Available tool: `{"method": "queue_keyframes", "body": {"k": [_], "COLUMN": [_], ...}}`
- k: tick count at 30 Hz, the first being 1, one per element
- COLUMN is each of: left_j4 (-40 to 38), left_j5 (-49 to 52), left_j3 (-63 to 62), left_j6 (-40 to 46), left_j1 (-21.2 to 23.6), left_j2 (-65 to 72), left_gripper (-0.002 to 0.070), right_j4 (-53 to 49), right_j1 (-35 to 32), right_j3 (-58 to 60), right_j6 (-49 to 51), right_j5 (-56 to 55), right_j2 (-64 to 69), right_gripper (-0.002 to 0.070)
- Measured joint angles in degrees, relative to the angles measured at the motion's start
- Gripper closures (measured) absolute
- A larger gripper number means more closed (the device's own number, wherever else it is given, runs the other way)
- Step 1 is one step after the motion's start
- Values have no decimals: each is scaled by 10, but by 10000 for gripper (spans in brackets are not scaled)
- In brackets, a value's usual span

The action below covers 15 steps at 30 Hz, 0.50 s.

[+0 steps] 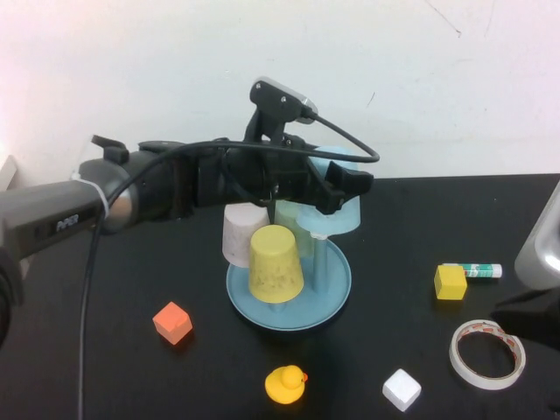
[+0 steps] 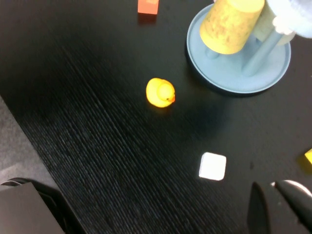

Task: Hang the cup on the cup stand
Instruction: Place the cup on the cup holder

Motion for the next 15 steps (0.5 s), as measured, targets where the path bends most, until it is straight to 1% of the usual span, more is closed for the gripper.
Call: {"method": "queue_keyframes", "body": {"k": [8,15], "left_j4": [0,0], "left_j5": [2,4], "left_j3": [-7,-8], "left_j6": [20,76], "left_j1": [0,-1], "left_j2": [32,34], "left_gripper": [110,110], "right_j4": [-5,-7], "right_j1": [0,0], "right_j3": [0,0], "right_j6": [2,2], "right_j5": [0,0], "right_j2": [0,0], "right_gripper": [673,675]}}
